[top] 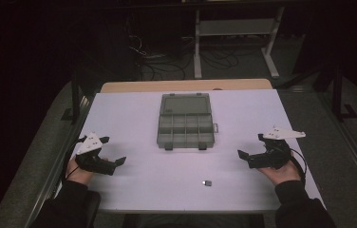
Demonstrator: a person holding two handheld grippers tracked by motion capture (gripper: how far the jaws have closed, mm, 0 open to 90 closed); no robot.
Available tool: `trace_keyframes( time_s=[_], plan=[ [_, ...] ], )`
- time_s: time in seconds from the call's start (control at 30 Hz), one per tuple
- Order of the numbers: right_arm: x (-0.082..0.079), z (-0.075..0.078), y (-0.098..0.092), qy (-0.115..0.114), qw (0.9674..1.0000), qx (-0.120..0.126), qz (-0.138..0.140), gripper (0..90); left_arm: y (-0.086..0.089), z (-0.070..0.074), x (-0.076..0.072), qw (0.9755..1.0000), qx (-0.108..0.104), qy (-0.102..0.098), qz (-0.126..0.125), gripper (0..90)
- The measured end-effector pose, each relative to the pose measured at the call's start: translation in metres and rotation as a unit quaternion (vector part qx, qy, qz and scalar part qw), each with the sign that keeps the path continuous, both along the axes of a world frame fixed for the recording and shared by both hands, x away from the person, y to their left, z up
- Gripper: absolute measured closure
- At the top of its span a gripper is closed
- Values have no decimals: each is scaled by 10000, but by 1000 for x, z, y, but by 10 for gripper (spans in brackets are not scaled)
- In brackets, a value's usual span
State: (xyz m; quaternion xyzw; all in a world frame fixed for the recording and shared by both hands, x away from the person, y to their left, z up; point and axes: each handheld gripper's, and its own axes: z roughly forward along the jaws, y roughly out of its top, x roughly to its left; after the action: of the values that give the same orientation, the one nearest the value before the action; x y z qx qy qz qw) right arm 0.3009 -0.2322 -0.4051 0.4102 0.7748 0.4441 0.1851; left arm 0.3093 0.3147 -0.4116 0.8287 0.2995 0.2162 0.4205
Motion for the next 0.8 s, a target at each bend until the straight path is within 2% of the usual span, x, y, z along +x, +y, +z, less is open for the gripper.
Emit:
trace_keyframes(
  time_s=[0.17, 0.8],
  plan=[
    [0, 0, 0, -20, 10000, -70, 45, 0, 0, 0, 0, 10000, 17, 34, -20, 0],
    [-1, 2, 1, 26, 9999, -76, 133, 0, -1, 0, 0, 10000, 62, 23, -41, 0]
  ],
)
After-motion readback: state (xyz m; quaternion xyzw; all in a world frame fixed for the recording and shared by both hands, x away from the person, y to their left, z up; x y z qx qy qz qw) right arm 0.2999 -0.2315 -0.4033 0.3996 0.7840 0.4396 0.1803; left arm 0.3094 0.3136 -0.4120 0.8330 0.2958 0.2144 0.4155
